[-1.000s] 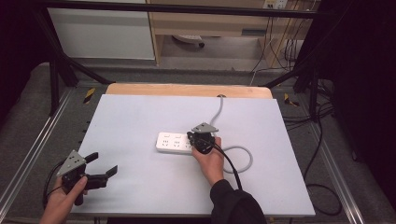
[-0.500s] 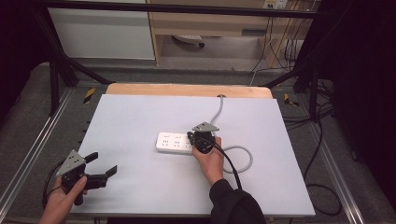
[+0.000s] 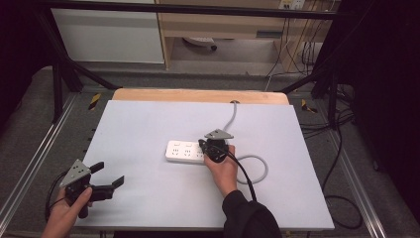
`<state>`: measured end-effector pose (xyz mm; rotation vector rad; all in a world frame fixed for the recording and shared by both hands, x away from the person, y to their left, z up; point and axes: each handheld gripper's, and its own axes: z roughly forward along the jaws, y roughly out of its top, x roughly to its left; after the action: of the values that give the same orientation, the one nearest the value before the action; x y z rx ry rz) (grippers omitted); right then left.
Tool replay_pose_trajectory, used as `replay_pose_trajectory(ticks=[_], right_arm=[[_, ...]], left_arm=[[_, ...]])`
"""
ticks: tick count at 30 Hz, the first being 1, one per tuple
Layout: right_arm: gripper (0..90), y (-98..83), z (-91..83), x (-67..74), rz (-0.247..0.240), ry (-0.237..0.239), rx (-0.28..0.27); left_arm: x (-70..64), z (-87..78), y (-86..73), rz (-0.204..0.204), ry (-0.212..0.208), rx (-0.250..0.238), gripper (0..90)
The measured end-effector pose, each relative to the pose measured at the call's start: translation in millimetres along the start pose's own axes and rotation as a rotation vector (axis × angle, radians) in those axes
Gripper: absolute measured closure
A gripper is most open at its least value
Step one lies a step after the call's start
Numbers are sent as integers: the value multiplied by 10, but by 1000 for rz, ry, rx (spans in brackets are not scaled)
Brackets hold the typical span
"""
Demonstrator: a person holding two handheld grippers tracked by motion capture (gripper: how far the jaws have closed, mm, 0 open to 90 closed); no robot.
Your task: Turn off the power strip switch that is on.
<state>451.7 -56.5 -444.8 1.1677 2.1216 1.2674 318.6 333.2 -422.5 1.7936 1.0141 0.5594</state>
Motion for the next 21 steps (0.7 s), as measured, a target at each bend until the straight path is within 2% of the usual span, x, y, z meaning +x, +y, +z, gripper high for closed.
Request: replay_pose_trajectory(ticks=[21], right_arm=[[900, 31, -55, 4, 0, 14, -12]], left_arm=[[1, -1, 0, 1, -2, 0, 58]])
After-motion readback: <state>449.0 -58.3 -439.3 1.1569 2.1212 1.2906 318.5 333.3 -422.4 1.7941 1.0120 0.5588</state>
